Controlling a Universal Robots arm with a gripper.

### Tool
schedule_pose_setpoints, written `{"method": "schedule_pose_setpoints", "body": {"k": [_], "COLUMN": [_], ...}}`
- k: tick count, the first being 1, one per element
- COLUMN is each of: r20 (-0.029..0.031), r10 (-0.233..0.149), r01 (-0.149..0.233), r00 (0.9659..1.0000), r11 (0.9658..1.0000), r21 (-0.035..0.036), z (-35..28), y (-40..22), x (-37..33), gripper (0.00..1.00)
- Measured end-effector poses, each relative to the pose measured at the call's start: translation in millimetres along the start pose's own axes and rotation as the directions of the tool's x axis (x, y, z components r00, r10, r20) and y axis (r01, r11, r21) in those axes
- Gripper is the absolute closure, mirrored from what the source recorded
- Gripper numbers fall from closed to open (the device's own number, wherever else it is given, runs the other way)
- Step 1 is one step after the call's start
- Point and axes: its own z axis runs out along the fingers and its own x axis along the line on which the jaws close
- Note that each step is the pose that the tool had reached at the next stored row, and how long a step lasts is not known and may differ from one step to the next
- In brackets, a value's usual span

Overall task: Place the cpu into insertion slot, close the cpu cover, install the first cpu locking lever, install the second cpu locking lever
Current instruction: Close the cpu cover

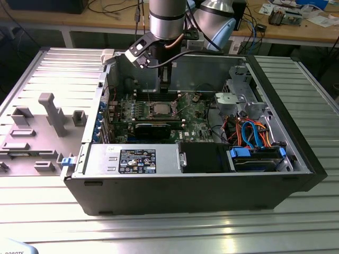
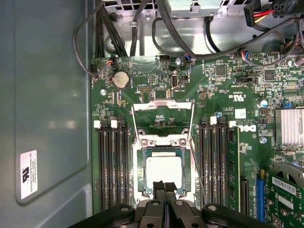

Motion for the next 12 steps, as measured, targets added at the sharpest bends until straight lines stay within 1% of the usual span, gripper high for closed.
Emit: {"method": "schedule_pose_setpoints", "body": {"k": [12], "r20": [0.0000], "r10": [0.000], "r01": [0.000], "r00": [1.0000], "r11": [1.0000], "r21": [0.0000], "z": [0.1], "y": [2.3], "x": [0.1], "gripper": [0.89]}}
